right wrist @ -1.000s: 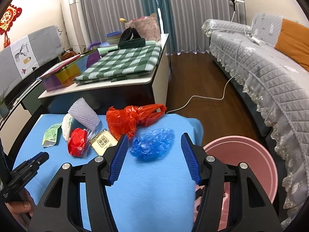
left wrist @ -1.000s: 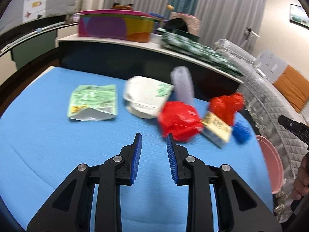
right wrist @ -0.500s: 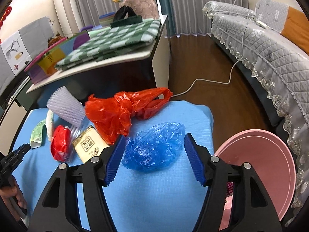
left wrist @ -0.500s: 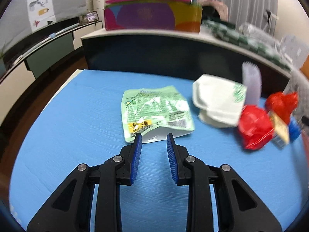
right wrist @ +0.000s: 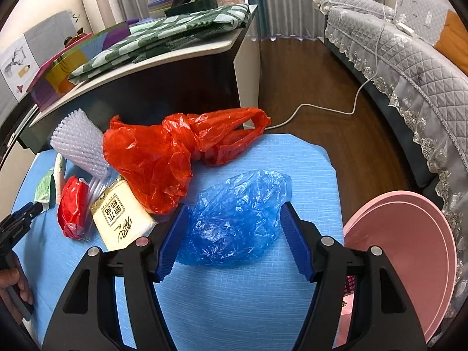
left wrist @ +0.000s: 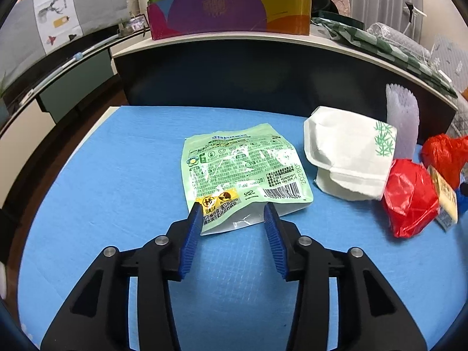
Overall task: Collect trash
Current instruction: 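Grasp the green snack packet with the left tool while the right tool grasps the blue bag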
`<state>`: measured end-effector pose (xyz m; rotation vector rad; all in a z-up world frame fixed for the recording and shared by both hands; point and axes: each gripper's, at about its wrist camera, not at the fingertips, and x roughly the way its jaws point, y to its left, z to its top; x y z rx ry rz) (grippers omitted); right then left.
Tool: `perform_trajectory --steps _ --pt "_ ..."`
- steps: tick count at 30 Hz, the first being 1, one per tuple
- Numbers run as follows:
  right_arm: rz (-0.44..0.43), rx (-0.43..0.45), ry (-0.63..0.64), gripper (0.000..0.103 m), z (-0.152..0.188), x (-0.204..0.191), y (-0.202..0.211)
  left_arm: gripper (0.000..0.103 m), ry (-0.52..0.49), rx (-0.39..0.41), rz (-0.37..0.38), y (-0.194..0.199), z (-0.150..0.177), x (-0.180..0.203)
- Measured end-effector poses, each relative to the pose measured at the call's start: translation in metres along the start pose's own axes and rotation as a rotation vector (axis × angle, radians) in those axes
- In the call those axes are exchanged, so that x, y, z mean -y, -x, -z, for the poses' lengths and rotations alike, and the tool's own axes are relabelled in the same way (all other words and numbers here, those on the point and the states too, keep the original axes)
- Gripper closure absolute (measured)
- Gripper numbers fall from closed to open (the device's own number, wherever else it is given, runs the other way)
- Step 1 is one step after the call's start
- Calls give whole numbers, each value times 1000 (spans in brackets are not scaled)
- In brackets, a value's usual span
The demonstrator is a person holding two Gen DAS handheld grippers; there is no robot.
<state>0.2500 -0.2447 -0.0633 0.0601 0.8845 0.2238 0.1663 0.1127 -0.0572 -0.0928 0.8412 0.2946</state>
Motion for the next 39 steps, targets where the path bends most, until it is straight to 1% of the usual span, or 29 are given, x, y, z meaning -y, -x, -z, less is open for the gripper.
perform_trajectory --steps 2,4,6,7,8,9,10,13,14,15,20,26,33,39 --pt "2 -7 10 39 1 0 -1 59 0 -5 0 -3 0 1" --pt "1 -15 18 42 2 -1 -2 59 8 -2 10 -3 -1 2" --pt "-7 -22 28 50 3 -2 -2 59 15 -2 21 -3 -1 3" --pt "-10 -24 30 52 3 -2 -2 61 17 -3 24 -3 0 4" --pt "-15 -26 34 58 3 -3 -1 69 20 -3 24 -3 0 4" --pt "-21 -28 37 65 3 -3 0 74 24 -4 25 -3 1 4" --pt "-25 -30 41 67 4 -4 0 81 30 -7 30 -3 1 3" --pt "-14 -14 60 82 4 -6 6 90 44 -9 43 -1 4 3" --pt "-2 -3 61 89 4 -6 8 93 46 -7 45 0 5 4" --pt "4 7 58 93 3 -5 11 94 52 -3 49 2 6 4" --pt "-1 47 36 95 1 0 27 101 73 19 54 12 10 5" --pt "-12 90 30 96 3 4 47 103 103 50 75 28 14 7" --pt "-24 137 19 96 5 10 73 103 144 73 146 46 20 14" --pt "-22 178 12 96 9 14 97 103 158 92 180 62 27 20"
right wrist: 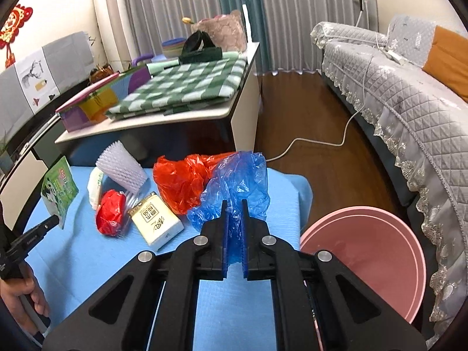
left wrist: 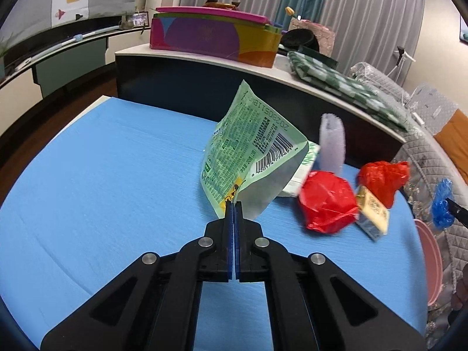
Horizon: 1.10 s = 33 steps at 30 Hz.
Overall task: Collect trash
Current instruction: 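Grasp the green snack packet with the left tool while the right tool grasps the blue bag, then carry the green packet and blue bag over the pink bin and open both tools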
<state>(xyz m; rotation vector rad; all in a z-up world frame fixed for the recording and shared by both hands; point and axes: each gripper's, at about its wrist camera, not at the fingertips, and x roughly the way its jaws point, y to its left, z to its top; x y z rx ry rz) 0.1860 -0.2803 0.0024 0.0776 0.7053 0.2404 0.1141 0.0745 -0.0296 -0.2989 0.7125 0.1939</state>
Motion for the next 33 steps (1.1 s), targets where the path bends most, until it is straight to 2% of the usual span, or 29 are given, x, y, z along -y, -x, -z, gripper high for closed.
perform_trajectory --steps 10,21,33 --pt "11 59 -21 96 1 11 38 103 -19 72 50 35 8 23" --pt "32 100 -48 96 4 26 68 103 -79 92 88 57 18 48" --pt "52 120 -77 96 7 40 81 103 -122 105 117 66 22 66"
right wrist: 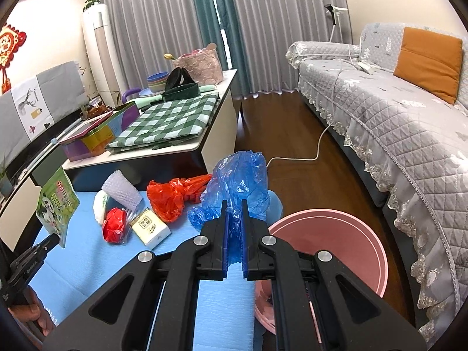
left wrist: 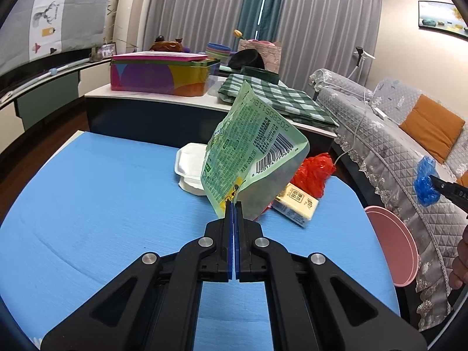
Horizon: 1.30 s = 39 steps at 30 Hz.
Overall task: Collect trash
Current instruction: 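Carry the green packet and blue bag over the pink bin and open both tools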
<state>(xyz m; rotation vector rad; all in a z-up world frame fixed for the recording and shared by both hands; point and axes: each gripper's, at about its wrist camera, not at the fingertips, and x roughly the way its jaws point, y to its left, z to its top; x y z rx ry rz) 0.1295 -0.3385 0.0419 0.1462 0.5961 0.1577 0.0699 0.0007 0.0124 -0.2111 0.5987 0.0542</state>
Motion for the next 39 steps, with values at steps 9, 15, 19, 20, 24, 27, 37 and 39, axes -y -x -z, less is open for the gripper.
perform_trajectory --steps 9,15,19,20,24,27,37,39 --pt "28 20 -20 96 -1 13 10 103 -29 -2 28 0 3 16" --pt "77 44 -26 96 -4 26 17 103 -50 -6 51 -2 6 29" --pt "113 63 -29 96 -6 37 24 103 -65 -14 64 -5 8 40" --pt "118 65 -31 96 -6 40 25 103 -66 -16 67 -6 9 42" --pt "137 75 -45 96 -7 51 30 103 -74 -22 89 -7 9 55" --pt "148 84 -54 96 -8 58 34 103 -86 -22 108 -6 9 66" --pt "185 109 -79 96 -14 76 43 103 -129 -38 153 -8 9 104" --pt "184 112 -87 96 -15 79 44 103 -139 -39 161 -7 9 112"
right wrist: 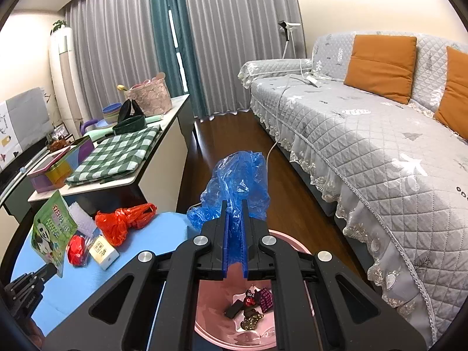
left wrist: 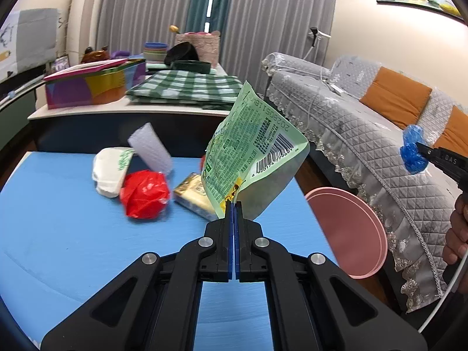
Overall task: Collect trash
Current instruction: 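Carry the green packet and blue bag over the pink bin and open both tools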
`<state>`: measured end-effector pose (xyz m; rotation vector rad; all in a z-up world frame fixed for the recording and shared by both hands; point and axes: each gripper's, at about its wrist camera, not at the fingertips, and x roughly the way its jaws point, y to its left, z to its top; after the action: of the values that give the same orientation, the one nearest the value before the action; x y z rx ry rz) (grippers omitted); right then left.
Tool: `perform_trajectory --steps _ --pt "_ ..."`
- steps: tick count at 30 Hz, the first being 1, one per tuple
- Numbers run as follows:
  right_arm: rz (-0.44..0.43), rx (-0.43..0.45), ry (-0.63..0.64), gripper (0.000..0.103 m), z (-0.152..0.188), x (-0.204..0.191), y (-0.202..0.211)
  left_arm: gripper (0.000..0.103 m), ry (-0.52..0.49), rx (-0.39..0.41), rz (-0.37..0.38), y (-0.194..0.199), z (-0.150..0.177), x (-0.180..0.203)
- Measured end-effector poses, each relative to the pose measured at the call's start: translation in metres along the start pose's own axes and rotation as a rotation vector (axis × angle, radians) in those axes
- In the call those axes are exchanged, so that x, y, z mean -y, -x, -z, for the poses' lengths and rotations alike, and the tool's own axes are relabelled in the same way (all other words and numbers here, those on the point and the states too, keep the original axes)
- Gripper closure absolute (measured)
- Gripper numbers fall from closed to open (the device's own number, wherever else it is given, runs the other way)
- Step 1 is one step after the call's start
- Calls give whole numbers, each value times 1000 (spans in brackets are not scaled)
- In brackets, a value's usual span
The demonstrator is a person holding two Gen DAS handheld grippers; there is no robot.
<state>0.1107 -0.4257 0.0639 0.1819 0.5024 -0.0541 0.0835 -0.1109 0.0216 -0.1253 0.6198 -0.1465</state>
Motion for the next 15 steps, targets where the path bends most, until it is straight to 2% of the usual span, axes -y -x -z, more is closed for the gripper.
perform_trajectory --steps 15 --pt "20 4 -51 96 -4 25 1 103 -44 -23 68 -19 -6 56"
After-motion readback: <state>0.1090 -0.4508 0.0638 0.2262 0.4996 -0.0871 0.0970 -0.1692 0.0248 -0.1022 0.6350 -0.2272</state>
